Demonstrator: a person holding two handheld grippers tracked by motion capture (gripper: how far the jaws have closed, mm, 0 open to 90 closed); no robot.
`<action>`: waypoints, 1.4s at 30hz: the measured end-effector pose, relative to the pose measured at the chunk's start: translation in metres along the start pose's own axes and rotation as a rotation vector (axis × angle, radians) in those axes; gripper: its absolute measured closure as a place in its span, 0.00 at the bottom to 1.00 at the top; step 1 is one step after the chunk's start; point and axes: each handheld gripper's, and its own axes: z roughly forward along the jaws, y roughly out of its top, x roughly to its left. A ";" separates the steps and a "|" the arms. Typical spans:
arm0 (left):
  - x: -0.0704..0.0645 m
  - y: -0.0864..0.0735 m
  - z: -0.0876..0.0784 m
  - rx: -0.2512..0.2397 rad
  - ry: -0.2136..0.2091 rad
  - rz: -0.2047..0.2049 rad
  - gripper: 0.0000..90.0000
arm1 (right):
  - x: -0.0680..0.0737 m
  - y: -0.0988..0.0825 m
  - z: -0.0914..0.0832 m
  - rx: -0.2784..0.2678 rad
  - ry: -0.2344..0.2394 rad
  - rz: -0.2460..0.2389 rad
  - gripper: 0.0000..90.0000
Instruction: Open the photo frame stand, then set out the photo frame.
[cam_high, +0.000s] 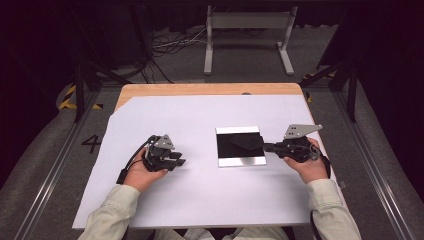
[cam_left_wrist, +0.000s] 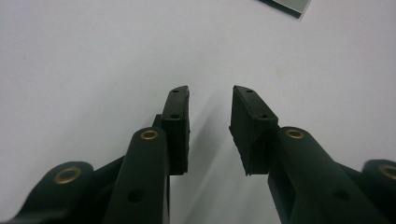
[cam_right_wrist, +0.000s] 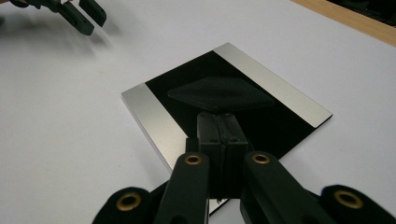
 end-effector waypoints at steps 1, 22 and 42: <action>0.000 0.000 0.000 0.000 0.000 0.000 0.76 | 0.000 0.000 0.000 -0.002 -0.001 0.000 1.00; 0.003 -0.001 0.001 0.005 -0.006 -0.009 0.75 | -0.002 0.004 -0.011 0.063 0.028 0.012 0.95; 0.001 -0.001 0.004 0.005 -0.001 -0.009 0.72 | -0.003 0.014 -0.024 0.023 0.006 0.292 0.74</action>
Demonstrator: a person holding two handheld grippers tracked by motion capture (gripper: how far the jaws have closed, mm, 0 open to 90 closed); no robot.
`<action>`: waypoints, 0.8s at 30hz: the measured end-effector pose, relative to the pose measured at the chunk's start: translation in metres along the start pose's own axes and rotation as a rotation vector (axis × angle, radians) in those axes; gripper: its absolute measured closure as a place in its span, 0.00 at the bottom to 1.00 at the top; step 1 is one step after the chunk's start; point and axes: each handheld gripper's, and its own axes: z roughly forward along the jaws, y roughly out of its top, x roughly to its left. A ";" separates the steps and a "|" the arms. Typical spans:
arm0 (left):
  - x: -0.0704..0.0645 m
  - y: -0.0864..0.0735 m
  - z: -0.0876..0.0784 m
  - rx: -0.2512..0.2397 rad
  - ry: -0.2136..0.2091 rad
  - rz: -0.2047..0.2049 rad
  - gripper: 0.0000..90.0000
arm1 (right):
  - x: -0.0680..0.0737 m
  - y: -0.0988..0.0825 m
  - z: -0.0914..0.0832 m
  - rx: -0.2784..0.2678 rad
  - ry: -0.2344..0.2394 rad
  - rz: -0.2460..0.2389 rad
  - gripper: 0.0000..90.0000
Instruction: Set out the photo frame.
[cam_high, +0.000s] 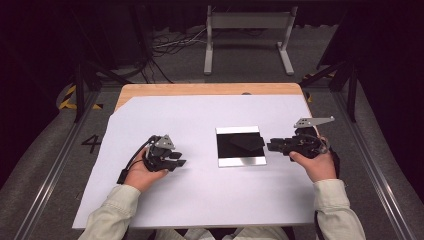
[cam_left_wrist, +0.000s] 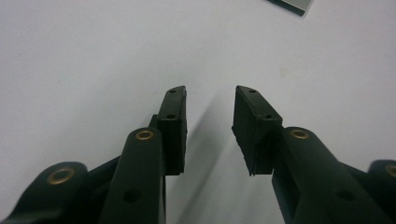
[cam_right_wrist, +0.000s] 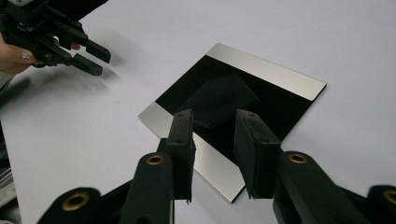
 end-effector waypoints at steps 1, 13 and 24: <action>0.000 0.000 0.000 -0.002 0.004 0.000 0.71 | 0.000 0.000 0.001 0.004 -0.003 0.000 0.73; 0.006 -0.011 0.001 -0.163 0.096 -0.103 0.70 | 0.004 0.004 0.002 0.011 -0.033 0.016 0.67; 0.005 -0.017 0.007 -0.206 0.112 -0.115 0.70 | 0.008 0.008 0.007 -0.001 -0.031 0.027 0.64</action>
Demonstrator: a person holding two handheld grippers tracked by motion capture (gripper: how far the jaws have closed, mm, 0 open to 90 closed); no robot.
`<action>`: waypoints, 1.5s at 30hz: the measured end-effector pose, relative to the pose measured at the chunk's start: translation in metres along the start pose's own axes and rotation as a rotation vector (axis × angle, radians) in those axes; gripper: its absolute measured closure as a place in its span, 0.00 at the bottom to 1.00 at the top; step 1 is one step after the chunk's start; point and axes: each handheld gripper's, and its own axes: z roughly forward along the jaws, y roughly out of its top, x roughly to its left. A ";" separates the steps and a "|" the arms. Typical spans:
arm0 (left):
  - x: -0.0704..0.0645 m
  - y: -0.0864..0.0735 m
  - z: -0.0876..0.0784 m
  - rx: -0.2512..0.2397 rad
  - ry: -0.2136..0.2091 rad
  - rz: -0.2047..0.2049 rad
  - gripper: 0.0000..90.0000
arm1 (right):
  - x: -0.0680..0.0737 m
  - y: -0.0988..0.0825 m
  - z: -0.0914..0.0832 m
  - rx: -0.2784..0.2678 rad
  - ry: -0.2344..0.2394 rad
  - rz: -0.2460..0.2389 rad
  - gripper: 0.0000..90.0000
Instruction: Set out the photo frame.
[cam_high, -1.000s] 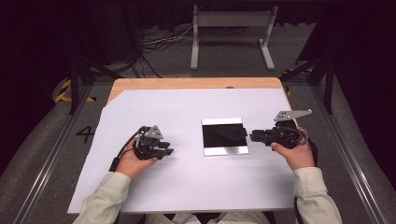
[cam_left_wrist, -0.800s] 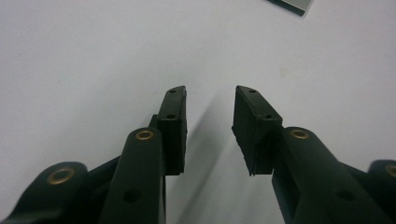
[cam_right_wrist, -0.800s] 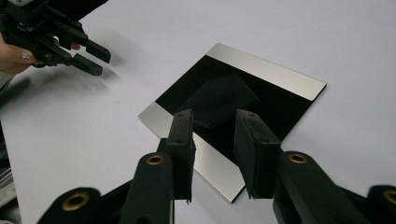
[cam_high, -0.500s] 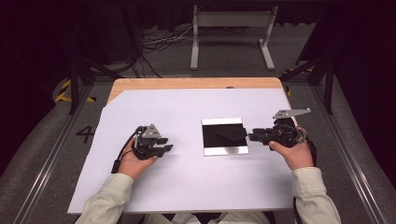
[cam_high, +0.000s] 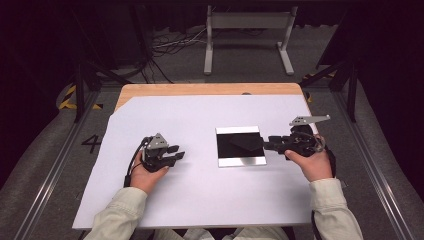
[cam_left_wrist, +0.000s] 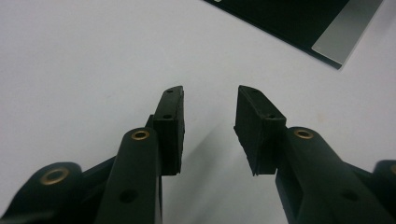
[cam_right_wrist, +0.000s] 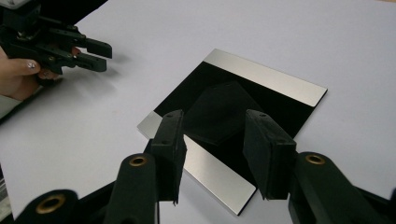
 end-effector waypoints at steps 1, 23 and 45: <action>0.000 0.000 0.000 0.000 0.010 0.000 0.69 | -0.001 0.000 0.001 -0.005 0.009 0.014 0.64; -0.003 -0.001 0.002 0.005 0.029 0.015 0.67 | -0.016 0.033 0.035 0.143 -0.109 0.145 0.55; -0.002 -0.002 0.006 0.039 0.036 0.010 0.65 | -0.039 0.031 0.036 0.166 -0.066 0.342 0.57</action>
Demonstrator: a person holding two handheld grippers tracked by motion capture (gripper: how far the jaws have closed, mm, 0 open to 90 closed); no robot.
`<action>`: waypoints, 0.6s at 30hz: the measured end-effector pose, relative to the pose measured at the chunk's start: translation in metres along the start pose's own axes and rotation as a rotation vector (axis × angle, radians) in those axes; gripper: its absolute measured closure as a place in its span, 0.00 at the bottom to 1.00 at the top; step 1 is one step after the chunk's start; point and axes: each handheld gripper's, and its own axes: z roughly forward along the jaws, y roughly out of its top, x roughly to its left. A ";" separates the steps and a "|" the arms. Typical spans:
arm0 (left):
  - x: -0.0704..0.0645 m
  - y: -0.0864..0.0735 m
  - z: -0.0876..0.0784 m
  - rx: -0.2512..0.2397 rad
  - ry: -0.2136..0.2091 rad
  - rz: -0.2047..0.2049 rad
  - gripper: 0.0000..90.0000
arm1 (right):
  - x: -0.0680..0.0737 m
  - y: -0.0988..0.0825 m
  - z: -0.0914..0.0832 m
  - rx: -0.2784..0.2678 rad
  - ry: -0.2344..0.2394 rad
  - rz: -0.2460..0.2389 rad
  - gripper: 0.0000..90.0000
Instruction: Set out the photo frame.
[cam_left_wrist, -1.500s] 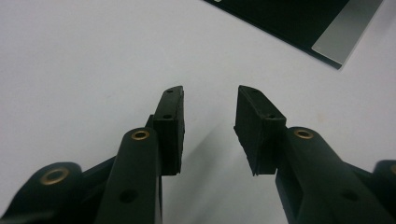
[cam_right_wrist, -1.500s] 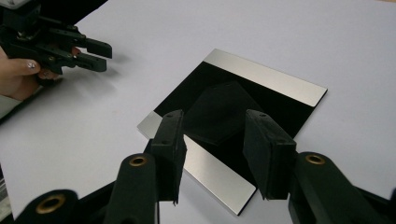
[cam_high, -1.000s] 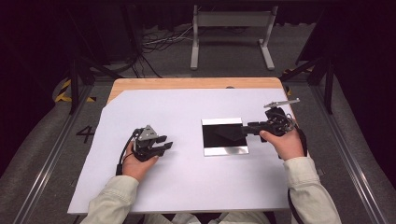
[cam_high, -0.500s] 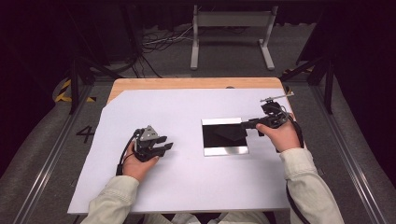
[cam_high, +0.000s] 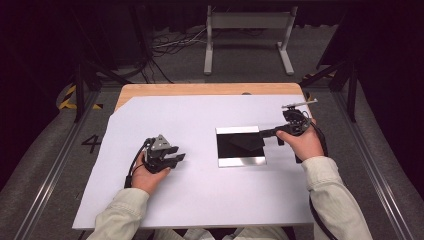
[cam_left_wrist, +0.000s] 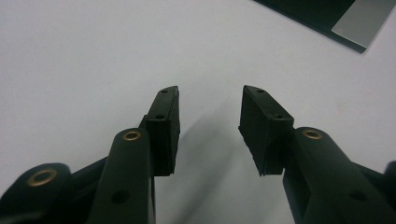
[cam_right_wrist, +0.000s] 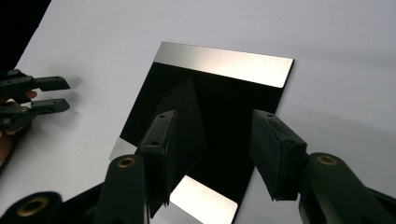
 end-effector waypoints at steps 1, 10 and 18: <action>0.000 0.000 0.000 0.002 0.001 0.001 0.65 | 0.000 0.000 0.000 0.003 0.001 0.009 0.57; 0.001 0.000 0.000 0.002 0.000 -0.002 0.65 | -0.001 -0.004 0.008 0.036 0.004 0.051 0.54; 0.001 0.000 0.001 0.005 -0.002 0.000 0.64 | -0.001 -0.007 0.017 0.036 0.032 0.078 0.51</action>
